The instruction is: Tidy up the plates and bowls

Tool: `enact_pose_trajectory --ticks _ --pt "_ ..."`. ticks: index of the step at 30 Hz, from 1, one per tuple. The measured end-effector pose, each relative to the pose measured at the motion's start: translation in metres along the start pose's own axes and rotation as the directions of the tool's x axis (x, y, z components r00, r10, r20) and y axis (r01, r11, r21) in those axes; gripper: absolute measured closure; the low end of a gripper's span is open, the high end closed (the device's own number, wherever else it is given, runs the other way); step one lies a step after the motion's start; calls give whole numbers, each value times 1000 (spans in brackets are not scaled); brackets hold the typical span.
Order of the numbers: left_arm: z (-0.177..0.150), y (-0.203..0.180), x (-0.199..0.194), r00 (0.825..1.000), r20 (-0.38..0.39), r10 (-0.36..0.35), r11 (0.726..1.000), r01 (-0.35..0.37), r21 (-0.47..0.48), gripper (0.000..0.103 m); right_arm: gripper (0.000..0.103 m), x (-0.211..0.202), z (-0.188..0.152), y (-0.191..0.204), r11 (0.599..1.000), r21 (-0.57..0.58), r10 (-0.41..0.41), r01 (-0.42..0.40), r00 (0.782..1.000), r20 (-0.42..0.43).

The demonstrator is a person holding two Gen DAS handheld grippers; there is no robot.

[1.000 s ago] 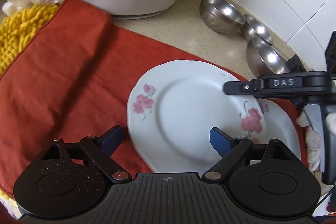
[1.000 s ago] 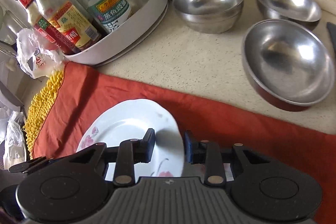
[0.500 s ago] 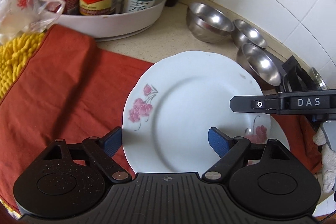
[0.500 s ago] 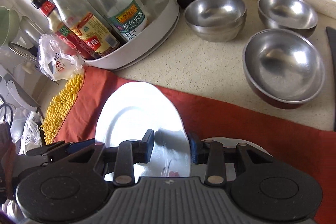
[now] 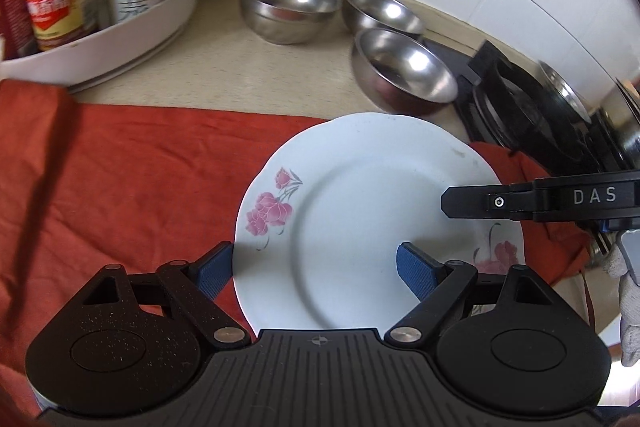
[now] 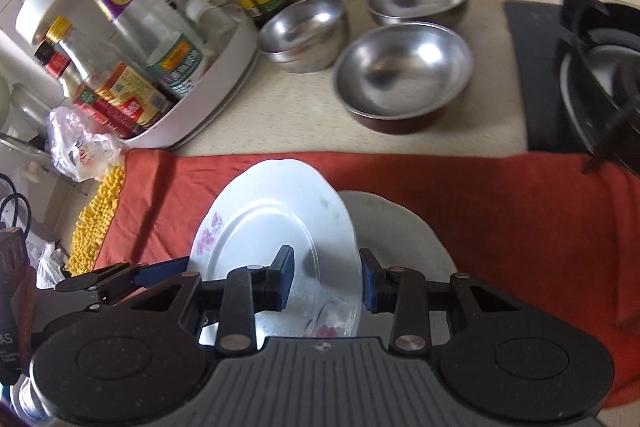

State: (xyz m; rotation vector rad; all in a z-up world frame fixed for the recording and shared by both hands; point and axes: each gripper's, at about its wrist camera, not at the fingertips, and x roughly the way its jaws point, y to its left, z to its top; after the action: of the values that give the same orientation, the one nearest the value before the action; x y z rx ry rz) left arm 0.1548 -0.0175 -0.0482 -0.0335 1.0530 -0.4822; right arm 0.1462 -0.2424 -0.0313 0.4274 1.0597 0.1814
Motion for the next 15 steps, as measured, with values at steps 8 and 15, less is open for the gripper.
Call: enact_pose_trajectory --ticks 8,15 --pt "-7 -23 -3 999 4 -43 997 43 59 18 66 -16 -24 -23 994 16 -108 107 994 25" --pt "-13 -29 -13 999 39 -11 997 8 72 17 66 -32 -33 -35 994 28 -109 107 991 79"
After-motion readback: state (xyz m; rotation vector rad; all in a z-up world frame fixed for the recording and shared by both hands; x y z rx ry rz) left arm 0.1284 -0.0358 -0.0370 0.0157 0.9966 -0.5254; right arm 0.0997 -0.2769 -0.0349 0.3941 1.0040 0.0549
